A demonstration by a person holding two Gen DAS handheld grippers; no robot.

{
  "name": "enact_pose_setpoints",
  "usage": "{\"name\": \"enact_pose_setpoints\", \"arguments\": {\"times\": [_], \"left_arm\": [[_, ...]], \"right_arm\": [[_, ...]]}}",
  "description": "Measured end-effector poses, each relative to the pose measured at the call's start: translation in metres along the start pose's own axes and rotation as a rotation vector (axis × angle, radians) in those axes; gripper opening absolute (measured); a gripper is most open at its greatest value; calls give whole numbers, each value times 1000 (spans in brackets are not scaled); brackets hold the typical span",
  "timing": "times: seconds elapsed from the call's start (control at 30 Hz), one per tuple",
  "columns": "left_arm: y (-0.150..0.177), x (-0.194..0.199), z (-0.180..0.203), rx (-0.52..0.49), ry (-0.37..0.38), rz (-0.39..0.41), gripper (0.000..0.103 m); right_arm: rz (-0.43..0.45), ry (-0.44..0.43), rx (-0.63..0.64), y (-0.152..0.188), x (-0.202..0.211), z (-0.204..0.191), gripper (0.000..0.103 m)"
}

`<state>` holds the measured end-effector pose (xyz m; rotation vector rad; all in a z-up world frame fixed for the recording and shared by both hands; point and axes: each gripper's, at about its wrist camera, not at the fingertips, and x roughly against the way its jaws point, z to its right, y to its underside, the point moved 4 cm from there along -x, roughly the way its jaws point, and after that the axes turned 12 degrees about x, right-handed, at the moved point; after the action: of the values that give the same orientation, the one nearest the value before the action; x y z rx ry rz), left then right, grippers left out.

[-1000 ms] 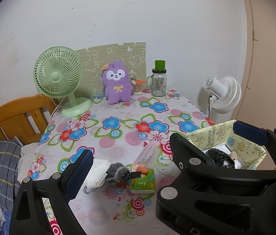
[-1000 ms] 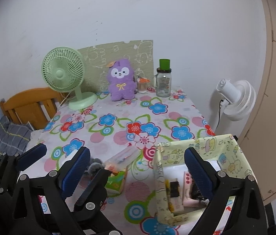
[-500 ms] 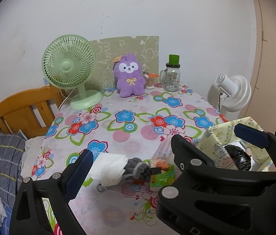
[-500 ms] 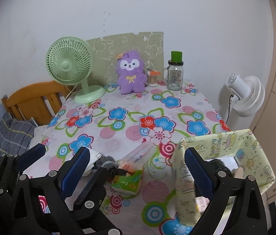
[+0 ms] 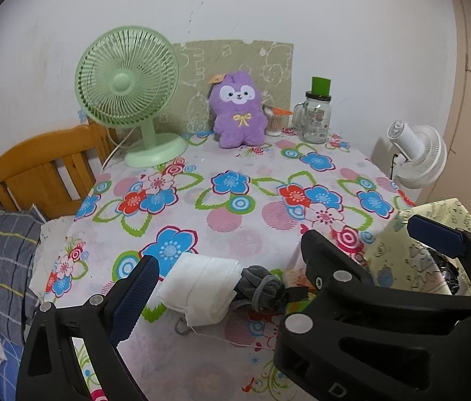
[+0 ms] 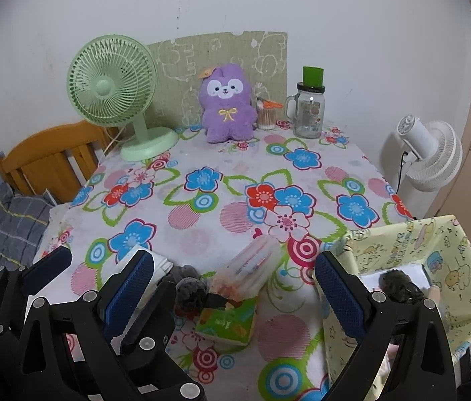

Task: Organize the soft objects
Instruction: 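Grasp the white folded cloth with the left tool while the right tool grasps the clear straw bag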

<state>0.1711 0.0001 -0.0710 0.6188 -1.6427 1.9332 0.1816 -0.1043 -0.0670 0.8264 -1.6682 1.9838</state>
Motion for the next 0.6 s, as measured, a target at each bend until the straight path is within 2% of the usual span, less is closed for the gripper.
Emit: {"name": "enact_pose_setpoints", "arguments": {"times": [0.47, 0.6], "left_arm": [[-1, -48, -19, 54, -42, -72, 97], [1, -59, -20, 50, -55, -92, 97]], "right_arm": [[-72, 9, -4, -4, -51, -7, 98], [-96, 30, -10, -2, -64, -6, 93]]}}
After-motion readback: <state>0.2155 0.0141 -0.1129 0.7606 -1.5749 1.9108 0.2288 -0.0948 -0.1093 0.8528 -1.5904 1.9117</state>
